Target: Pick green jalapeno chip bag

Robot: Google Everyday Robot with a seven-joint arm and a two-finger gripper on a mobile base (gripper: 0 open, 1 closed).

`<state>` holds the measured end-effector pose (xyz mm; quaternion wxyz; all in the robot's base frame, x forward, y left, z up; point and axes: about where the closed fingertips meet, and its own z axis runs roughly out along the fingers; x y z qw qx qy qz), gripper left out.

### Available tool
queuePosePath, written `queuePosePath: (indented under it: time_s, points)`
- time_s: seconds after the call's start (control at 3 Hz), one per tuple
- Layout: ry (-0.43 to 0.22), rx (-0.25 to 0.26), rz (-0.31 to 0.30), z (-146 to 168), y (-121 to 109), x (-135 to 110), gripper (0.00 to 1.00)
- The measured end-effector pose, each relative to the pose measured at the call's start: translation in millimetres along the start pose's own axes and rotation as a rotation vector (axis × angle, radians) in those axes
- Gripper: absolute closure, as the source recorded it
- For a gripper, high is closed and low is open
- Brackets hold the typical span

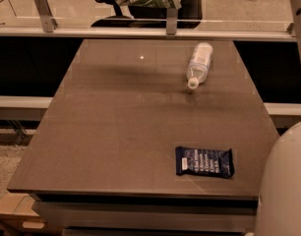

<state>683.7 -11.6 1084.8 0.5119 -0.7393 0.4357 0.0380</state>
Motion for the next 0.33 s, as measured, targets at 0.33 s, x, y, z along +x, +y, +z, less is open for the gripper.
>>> queuePosePath:
  time_s: [0.33]
  points:
    - [-0.006, -0.007, 0.003, 4.0, 1.6, 0.1, 1.00]
